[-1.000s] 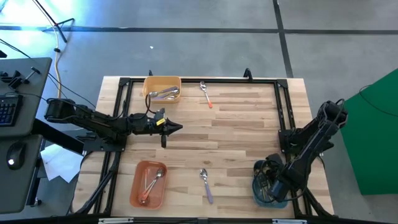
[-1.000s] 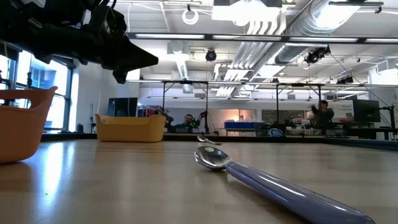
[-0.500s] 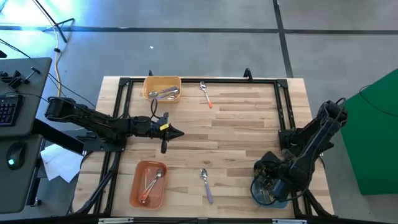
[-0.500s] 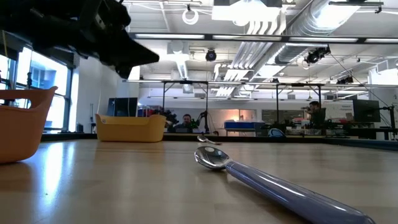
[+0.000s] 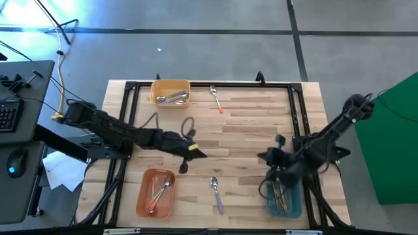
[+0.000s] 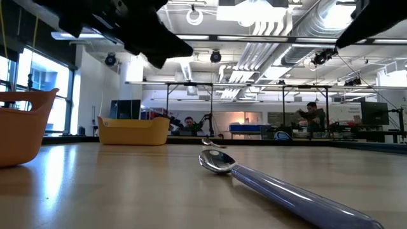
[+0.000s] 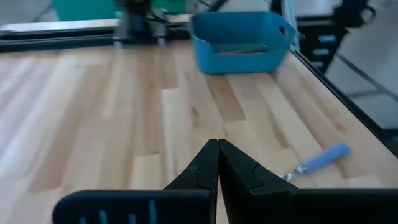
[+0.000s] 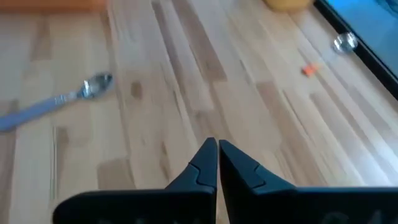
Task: Sort silverware by color (type)
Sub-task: Put the purple spoon into the yellow bin
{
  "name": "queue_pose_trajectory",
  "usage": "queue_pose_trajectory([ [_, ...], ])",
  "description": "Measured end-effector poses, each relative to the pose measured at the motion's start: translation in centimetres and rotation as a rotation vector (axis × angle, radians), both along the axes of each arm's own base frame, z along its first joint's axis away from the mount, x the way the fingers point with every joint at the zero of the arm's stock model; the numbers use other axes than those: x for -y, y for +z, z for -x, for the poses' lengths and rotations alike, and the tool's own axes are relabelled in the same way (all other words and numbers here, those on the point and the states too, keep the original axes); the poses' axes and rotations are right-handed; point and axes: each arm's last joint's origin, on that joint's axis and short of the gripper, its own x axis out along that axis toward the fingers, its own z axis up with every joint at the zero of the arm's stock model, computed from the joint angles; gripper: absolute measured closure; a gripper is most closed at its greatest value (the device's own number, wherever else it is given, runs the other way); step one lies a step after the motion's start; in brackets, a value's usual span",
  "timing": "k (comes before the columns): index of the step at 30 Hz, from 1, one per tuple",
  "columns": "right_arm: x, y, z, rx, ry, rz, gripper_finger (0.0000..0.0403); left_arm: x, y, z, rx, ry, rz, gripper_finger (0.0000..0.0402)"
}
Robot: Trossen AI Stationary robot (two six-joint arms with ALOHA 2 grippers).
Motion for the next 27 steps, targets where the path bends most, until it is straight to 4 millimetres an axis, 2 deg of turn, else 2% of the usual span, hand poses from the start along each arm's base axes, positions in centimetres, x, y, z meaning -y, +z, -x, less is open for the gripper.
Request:
queue_pose_trajectory([
  [7,4.1,-3.1,-0.9,0.242,0.155,0.123,0.0403,1.7,-0.1,-2.9,-0.108,-0.120,-0.071,0.0401],
  [13,7.9,-2.9,-1.9,0.454,0.241,0.185,0.0403,2.4,0.6,-4.4,-0.147,-0.195,-0.090,0.0393],
  [20,11.2,-2.7,-2.9,0.502,0.218,0.152,0.0403,3.3,-0.4,-4.1,-0.236,-0.275,-0.082,0.0342],
  [27,12.5,-3.1,-3.5,0.496,0.170,0.152,0.0403,6.5,-2.4,-3.6,-0.274,-0.411,-0.180,0.0272],
])
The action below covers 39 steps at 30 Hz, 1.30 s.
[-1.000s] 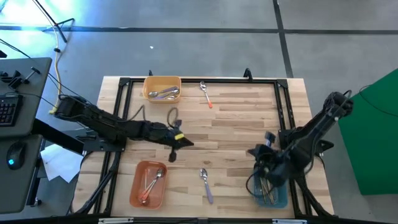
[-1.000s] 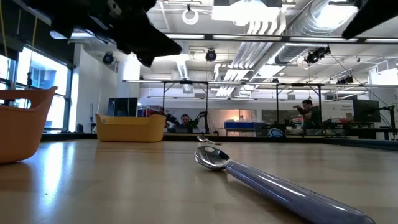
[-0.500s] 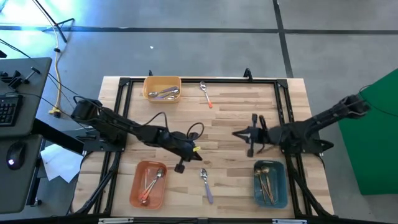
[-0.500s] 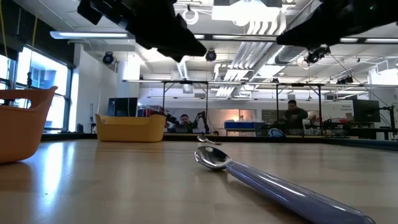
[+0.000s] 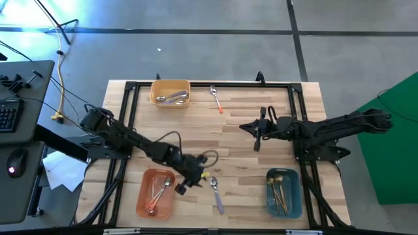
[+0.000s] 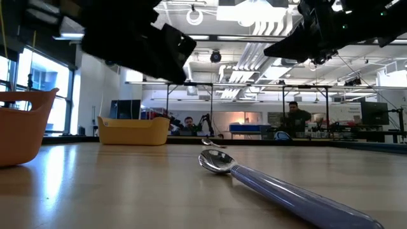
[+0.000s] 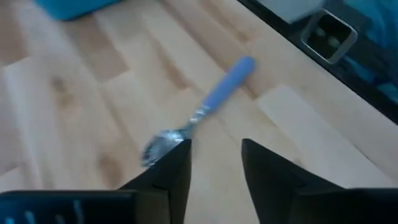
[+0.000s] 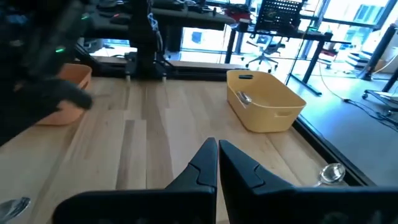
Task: Sort silverware by color (type)
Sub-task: Put the purple spoon into the yellow bin
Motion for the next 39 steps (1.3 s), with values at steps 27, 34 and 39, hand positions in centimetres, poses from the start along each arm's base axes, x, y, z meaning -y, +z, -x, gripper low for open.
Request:
queue_pose_trajectory([
  [27,0.9,-0.4,-0.1,-0.034,-0.030,0.014,0.0403,2.7,-3.9,-9.0,-0.134,-0.251,-0.282,0.0255],
  [34,0.9,-0.3,-0.1,-0.028,-0.030,0.013,0.0403,2.8,-5.1,-8.9,-0.174,-0.269,-0.289,0.0280],
  [39,0.9,-0.3,-0.1,-0.024,-0.030,0.013,0.0403,2.8,-5.2,-8.9,-0.161,-0.294,-0.303,0.0318],
])
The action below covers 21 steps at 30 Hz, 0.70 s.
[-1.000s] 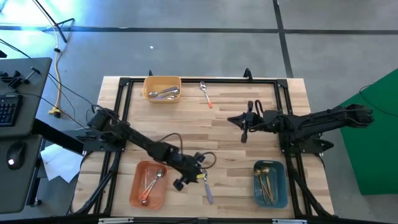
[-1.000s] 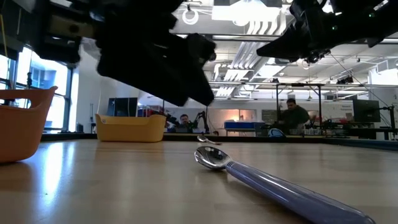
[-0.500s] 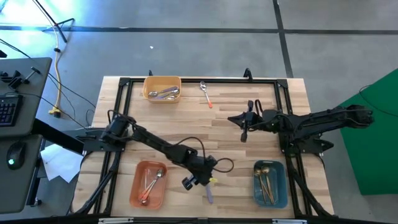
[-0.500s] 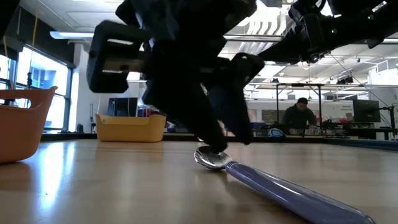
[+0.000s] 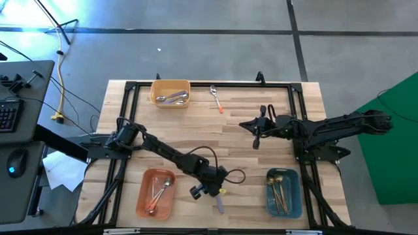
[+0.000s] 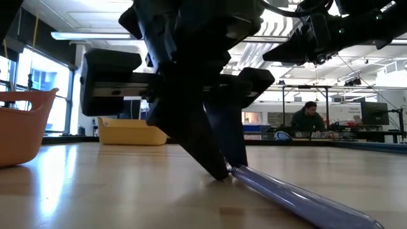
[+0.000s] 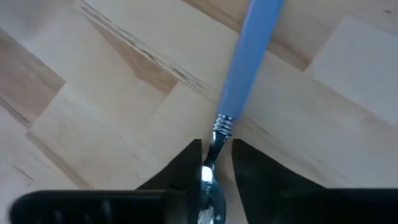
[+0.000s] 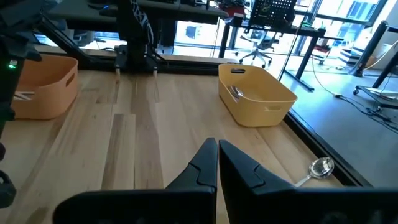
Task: Sort silverware by color (type)
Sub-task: Put the purple spoon into the yellow bin
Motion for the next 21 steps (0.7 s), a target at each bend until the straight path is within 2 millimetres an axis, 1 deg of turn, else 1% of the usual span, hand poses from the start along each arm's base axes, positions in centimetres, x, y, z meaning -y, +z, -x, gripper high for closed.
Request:
queue_pose_trajectory([
  [5,0.0,-0.1,0.0,-0.004,-0.001,-0.003,0.0403,-0.2,-0.1,0.0,-0.028,-0.005,0.035,0.0384],
  [6,0.0,0.0,0.0,-0.003,-0.001,-0.006,0.0403,-0.3,-0.2,0.1,-0.039,-0.001,0.028,0.0391],
  [11,0.0,-0.1,0.0,-0.004,0.002,-0.011,0.0403,-0.5,-0.2,0.4,-0.076,0.041,0.002,0.0390],
  [15,0.0,-0.1,0.0,-0.006,0.001,-0.024,0.0403,-1.2,0.7,1.0,-0.094,0.086,-0.081,0.0397],
  [18,0.0,-0.2,0.0,-0.011,0.001,-0.027,0.0403,-2.7,1.9,1.6,-0.129,0.175,-0.171,0.0397],
  [21,0.0,-0.2,0.0,-0.017,0.001,-0.027,0.0403,-4.8,3.7,2.2,-0.179,0.278,-0.181,0.0401],
])
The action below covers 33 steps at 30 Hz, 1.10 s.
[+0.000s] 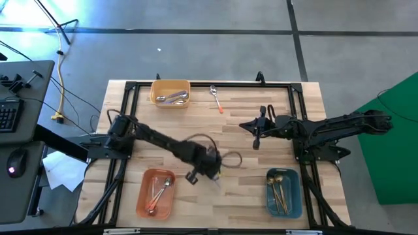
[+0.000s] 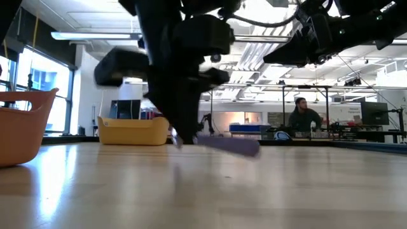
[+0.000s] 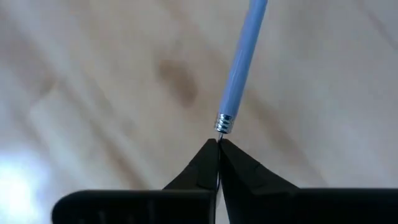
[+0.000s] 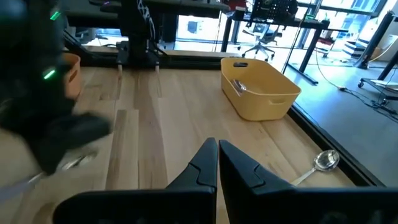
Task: Sort silverware by color (type)
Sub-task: Put the purple spoon into the yellow bin
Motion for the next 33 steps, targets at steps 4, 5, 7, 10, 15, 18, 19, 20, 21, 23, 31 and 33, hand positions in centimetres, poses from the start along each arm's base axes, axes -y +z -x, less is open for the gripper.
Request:
queue_pose_trajectory([
  [4,0.0,-0.1,0.0,-0.006,0.000,0.000,0.0403,-3.3,1.8,1.4,-0.018,0.135,0.023,0.0401],
  [5,0.0,-0.1,0.0,-0.008,0.000,0.000,0.0403,-4.2,2.2,1.9,-0.011,0.171,0.031,0.0401],
  [7,0.0,-0.1,0.0,-0.010,0.000,0.000,0.0403,-6.1,3.0,3.1,-0.002,0.250,0.047,0.0401],
  [10,0.0,-0.2,0.0,-0.017,0.000,0.000,0.0403,-8.7,4.1,5.6,0.025,0.348,0.035,0.0401],
  [15,0.0,-0.2,0.0,-0.019,0.000,0.000,0.0403,-12.6,6.1,9.9,0.116,0.526,-0.014,0.0401],
  [18,0.0,-0.2,0.0,-0.016,-0.003,-0.012,0.0403,-14.8,7.4,12.3,0.183,0.641,-0.004,0.0401],
  [19,0.0,-0.2,0.0,-0.014,-0.005,-0.018,0.0403,-15.5,7.7,12.9,0.202,0.675,-0.003,0.0401],
  [20,0.0,-0.2,0.0,-0.012,-0.007,-0.024,0.0403,-16.2,7.9,13.6,0.211,0.704,-0.010,0.0401],
  [21,0.0,-0.2,0.0,-0.012,-0.008,-0.025,0.0403,-16.9,8.2,14.4,0.213,0.734,-0.029,0.0401],
  [23,0.0,-0.2,0.1,-0.016,-0.008,-0.025,0.0403,-18.5,8.7,15.7,0.230,0.793,-0.078,0.0401],
  [31,0.0,-0.2,0.1,-0.018,-0.007,-0.020,0.0403,-25.0,9.6,20.0,0.254,1.027,-0.086,0.0402],
  [33,0.0,-0.2,0.0,-0.018,-0.005,-0.006,0.0403,-26.1,9.0,20.4,0.225,1.047,-0.088,0.0401],
])
